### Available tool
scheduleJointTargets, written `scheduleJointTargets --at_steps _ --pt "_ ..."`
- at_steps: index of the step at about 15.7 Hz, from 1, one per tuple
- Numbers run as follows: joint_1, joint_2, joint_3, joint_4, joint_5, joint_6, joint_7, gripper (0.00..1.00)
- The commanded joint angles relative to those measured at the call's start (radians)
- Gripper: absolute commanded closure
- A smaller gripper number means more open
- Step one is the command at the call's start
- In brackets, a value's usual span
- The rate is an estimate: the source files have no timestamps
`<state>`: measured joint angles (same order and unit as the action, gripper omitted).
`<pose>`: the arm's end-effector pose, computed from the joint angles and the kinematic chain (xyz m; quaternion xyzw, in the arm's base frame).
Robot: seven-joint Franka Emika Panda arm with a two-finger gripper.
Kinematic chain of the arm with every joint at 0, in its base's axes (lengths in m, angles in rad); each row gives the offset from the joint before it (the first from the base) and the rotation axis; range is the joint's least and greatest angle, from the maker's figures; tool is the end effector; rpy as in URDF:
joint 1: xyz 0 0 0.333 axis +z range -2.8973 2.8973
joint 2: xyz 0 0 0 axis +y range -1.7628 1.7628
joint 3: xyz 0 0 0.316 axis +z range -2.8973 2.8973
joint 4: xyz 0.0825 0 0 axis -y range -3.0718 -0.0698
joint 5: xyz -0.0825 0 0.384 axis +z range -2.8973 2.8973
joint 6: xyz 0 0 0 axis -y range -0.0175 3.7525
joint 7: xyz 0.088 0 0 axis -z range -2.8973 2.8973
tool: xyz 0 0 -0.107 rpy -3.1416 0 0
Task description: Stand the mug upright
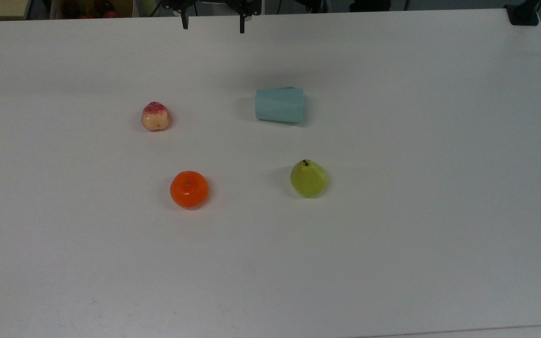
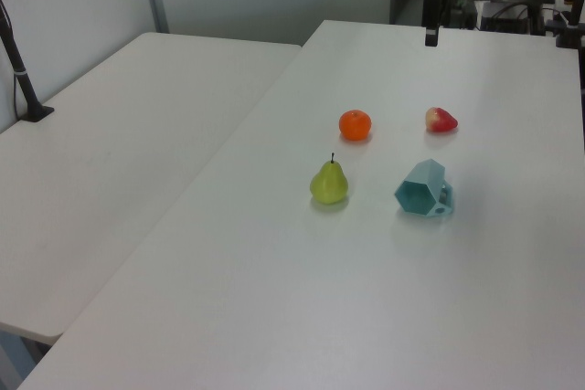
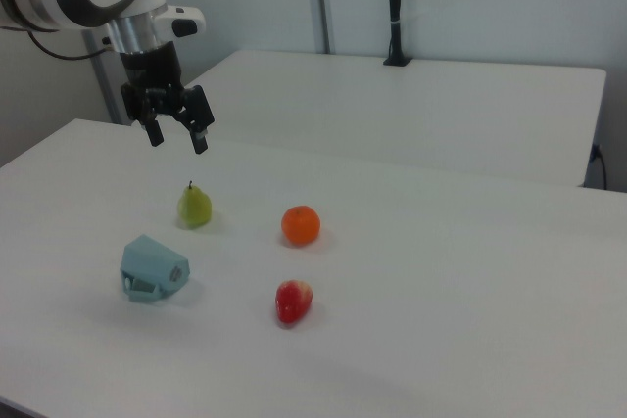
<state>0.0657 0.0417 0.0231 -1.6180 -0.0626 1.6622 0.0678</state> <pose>0.5720 0.0445 0.5868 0.9994 0.0133 0.0037 0.0305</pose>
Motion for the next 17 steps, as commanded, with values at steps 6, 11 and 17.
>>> scheduleJointTargets --at_steps 6,11,17 --pt "0.008 -0.013 -0.003 -0.026 -0.017 -0.021 -0.017 0.00" --pt "0.090 -0.014 0.024 -0.025 -0.182 -0.082 0.024 0.00" --pt "0.282 0.013 0.064 -0.028 -0.356 -0.223 0.179 0.00"
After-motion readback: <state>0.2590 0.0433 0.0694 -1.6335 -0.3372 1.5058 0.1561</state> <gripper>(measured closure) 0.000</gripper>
